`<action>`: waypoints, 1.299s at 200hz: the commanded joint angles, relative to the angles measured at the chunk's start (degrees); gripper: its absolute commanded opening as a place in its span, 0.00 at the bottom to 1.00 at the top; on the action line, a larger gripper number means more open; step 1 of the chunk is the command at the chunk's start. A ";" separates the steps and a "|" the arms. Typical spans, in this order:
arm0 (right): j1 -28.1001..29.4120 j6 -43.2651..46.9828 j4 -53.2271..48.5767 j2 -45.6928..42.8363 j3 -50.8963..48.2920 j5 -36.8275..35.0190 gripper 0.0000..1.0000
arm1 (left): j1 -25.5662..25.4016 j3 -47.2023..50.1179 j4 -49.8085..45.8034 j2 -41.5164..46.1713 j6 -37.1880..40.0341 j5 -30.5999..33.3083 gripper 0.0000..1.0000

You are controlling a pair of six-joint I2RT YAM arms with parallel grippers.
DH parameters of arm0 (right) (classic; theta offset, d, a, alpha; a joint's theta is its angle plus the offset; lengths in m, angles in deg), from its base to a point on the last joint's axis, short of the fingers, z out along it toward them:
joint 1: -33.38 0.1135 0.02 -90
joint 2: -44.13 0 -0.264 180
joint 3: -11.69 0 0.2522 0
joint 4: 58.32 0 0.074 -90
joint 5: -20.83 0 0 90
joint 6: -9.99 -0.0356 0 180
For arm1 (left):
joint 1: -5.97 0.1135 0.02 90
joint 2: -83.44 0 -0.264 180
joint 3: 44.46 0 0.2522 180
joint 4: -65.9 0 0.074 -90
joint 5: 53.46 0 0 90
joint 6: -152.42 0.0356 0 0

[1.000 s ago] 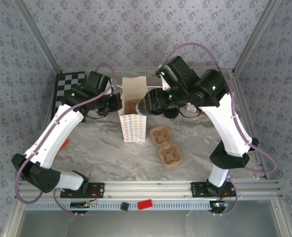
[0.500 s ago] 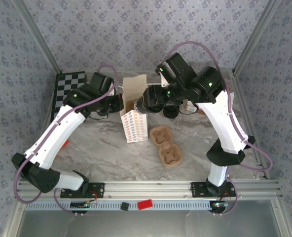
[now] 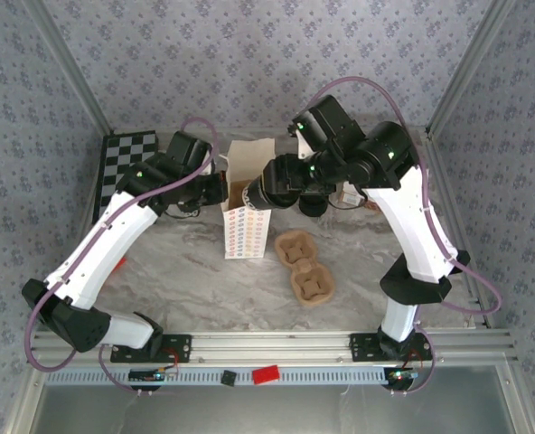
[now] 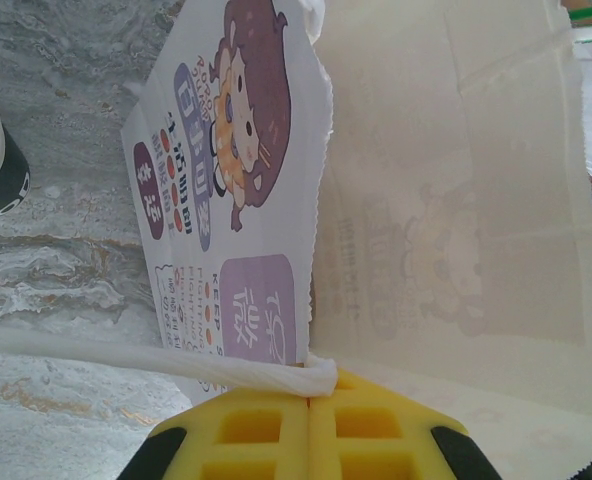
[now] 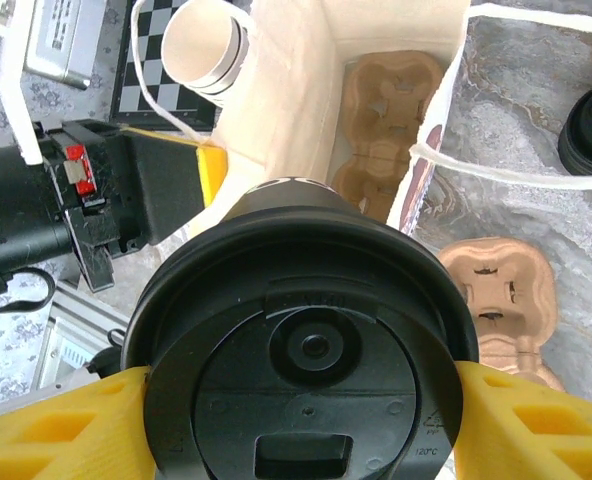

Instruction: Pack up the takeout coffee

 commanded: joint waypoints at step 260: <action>-0.66 -3.09 -4.87 14.54 2.79 -3.03 0.66 | -5.91 -0.90 2.63 2.17 -3.55 0.92 0.00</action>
